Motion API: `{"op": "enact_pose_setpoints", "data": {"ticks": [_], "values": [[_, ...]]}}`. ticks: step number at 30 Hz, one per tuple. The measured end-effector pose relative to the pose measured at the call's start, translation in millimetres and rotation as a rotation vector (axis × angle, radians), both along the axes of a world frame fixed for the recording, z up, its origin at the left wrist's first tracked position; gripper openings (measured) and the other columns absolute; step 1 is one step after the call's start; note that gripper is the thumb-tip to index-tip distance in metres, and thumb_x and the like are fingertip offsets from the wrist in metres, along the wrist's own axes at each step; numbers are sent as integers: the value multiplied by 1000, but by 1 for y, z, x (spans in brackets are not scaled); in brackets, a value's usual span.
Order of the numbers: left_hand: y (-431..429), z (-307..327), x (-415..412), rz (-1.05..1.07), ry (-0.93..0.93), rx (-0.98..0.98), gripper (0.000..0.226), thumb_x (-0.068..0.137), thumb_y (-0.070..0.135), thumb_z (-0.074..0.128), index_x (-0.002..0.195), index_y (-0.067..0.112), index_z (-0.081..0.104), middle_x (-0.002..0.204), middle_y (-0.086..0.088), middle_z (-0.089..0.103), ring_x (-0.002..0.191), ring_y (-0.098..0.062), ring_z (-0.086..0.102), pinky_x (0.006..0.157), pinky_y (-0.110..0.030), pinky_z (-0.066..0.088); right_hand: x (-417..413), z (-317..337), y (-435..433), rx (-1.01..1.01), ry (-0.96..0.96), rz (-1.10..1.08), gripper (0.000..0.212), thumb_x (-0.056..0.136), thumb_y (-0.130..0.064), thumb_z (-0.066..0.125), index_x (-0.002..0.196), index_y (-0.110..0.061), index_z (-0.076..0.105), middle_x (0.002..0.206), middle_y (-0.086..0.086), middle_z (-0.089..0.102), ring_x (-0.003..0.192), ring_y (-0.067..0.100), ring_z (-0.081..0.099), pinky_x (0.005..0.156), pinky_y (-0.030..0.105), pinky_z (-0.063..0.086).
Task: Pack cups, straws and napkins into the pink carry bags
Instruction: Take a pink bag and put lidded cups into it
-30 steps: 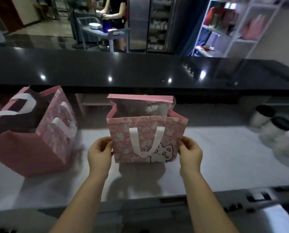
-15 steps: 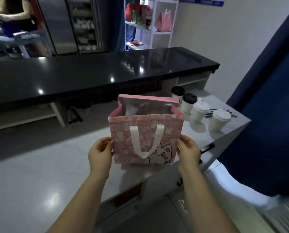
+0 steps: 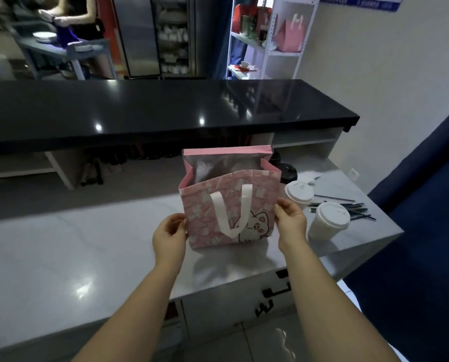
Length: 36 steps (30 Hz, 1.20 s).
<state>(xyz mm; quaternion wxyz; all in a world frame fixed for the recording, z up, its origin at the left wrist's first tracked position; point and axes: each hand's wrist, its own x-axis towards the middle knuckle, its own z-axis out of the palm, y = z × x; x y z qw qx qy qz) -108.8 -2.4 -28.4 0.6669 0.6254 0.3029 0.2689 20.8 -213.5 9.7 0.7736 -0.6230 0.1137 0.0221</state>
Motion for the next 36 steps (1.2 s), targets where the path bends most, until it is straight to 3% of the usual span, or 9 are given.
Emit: {"op": "enact_pose_setpoints", "data": {"ticks": [5, 8, 11, 16, 19, 23, 26, 31, 36], "values": [[-14, 4, -5, 19, 69, 213, 18, 90, 16, 67, 96, 33, 65, 96, 12, 68, 89, 0, 64, 85, -36, 57, 9, -15, -14, -208, -49, 31, 21, 89, -1, 62, 87, -21, 65, 90, -4, 71, 80, 7, 66, 64, 14, 54], [-21, 22, -16, 82, 66, 375, 28, 86, 24, 72, 110, 32, 59, 106, 19, 60, 98, -1, 58, 85, -31, 54, 1, -15, -27, -362, -154, 2, 13, 87, -8, 68, 95, -18, 66, 87, -9, 69, 80, 3, 64, 75, 23, 55], [-37, 61, -18, 72, -50, 651, 35, 83, 24, 75, 111, 33, 57, 106, 28, 53, 102, -4, 53, 87, -27, 46, -11, 0, -42, -425, -336, 41, 16, 83, -9, 72, 95, -19, 67, 88, -11, 68, 78, -4, 62, 74, 14, 50], [-93, 124, 14, -133, -99, 1140, 31, 82, 24, 73, 111, 19, 64, 110, 5, 63, 108, -18, 53, 97, -33, 37, -28, 34, -86, -593, -550, 95, 21, 83, -16, 74, 96, -30, 68, 99, -15, 66, 93, -5, 57, 80, 8, 44], [-141, 129, 37, -331, -37, 1204, 36, 83, 29, 70, 117, 21, 63, 118, 0, 62, 115, -24, 50, 96, -43, 39, -32, 38, -119, -806, -614, 52, 20, 81, -14, 74, 100, -20, 69, 104, -9, 64, 101, 6, 54, 88, 20, 41], [-195, 101, 70, -577, 136, 1274, 42, 86, 35, 61, 127, 28, 54, 127, 4, 55, 120, -24, 44, 95, -40, 35, -33, 19, -155, -1094, -593, 25, 25, 80, -19, 74, 105, -19, 67, 108, -3, 64, 105, 12, 47, 87, 32, 44], [-222, 71, 93, -699, 279, 1341, 44, 89, 37, 54, 132, 31, 48, 129, 5, 51, 122, -23, 39, 94, -39, 29, -28, 0, -170, -1188, -500, 50, 32, 78, -21, 75, 108, -18, 68, 115, 0, 64, 111, 21, 49, 93, 44, 45], [-238, 47, 135, -757, 343, 1375, 46, 87, 30, 54, 133, 27, 48, 129, 2, 51, 123, -24, 39, 93, -39, 26, -3, -14, -180, -1298, -408, 137, 49, 77, -29, 74, 123, -23, 60, 129, -3, 54, 122, 19, 40, 101, 44, 40], [-238, 50, 190, -792, 285, 1472, 50, 87, 22, 52, 136, 31, 42, 136, 3, 47, 128, -25, 35, 101, -43, 24, 42, -10, -180, -1460, -298, 305, 68, 81, -40, 68, 141, -30, 38, 152, -1, 27, 139, 23, 19, 114, 40, 23]]}}
